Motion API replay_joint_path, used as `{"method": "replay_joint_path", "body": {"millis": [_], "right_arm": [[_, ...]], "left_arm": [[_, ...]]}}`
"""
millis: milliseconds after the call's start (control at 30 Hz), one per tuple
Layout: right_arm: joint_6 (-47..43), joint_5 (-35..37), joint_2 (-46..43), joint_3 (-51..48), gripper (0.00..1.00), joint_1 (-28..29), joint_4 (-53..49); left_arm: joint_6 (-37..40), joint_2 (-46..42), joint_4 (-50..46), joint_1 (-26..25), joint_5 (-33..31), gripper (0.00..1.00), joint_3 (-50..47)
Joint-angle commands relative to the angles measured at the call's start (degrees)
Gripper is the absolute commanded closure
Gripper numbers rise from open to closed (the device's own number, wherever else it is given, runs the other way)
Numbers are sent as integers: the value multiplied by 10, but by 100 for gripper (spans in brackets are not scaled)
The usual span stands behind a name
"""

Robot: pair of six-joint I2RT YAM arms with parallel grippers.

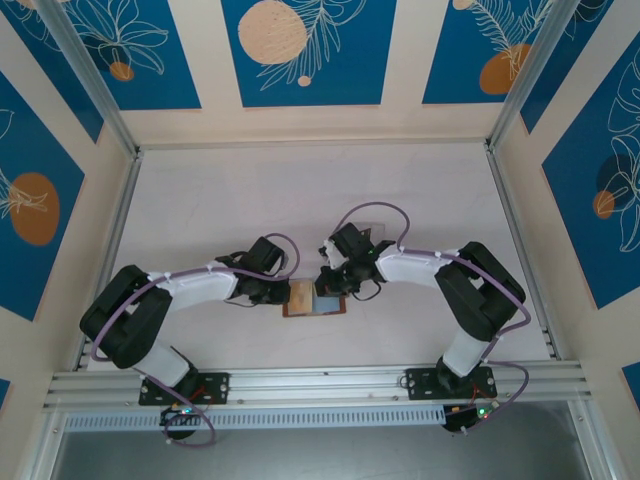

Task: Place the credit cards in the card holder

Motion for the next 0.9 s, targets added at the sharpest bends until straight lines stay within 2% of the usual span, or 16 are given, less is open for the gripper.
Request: {"method": "replay_joint_path", "body": {"millis": [0,433,767,867], "right_arm": [[-7,16,-1,28,100,6,-25],[-16,50,61,78,100,20,-58],[15,-6,74,79,100,32,9],[13,-4,68,78,99,25,3]], "left_arm": [[-4,40,-4,2,-20,88,-33],[-2,33,-8,2,-21,88,-35],[-2,43,-2,1,-18,88,-35],[-3,42,-3,1,-22,88,-34]]}}
